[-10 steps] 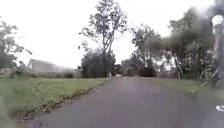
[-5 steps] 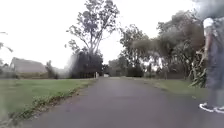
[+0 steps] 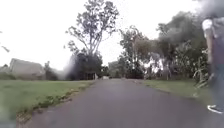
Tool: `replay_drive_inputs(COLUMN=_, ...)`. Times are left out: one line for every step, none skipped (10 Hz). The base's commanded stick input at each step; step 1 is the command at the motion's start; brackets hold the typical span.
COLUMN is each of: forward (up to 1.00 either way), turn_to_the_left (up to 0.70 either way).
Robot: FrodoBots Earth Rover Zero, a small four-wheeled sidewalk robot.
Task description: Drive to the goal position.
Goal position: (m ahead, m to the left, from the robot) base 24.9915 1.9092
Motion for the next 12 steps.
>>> replay_drive_inputs(forward=0.85, turn_to_the_left=0.0)
replay_drive_inputs(forward=0.85, turn_to_the_left=0.0)
replay_drive_inputs(forward=0.85, turn_to_the_left=0.0)
replay_drive_inputs(forward=0.85, turn_to_the_left=0.0)
replay_drive_inputs(forward=0.85, turn_to_the_left=0.0)
replay_drive_inputs(forward=0.85, turn_to_the_left=0.0)
replay_drive_inputs(forward=0.85, turn_to_the_left=0.0)
replay_drive_inputs(forward=0.85, turn_to_the_left=0.0)
replay_drive_inputs(forward=0.85, turn_to_the_left=0.0)
replay_drive_inputs(forward=0.85, turn_to_the_left=0.0)
replay_drive_inputs(forward=0.85, turn_to_the_left=0.0)
replay_drive_inputs(forward=0.85, turn_to_the_left=0.0)
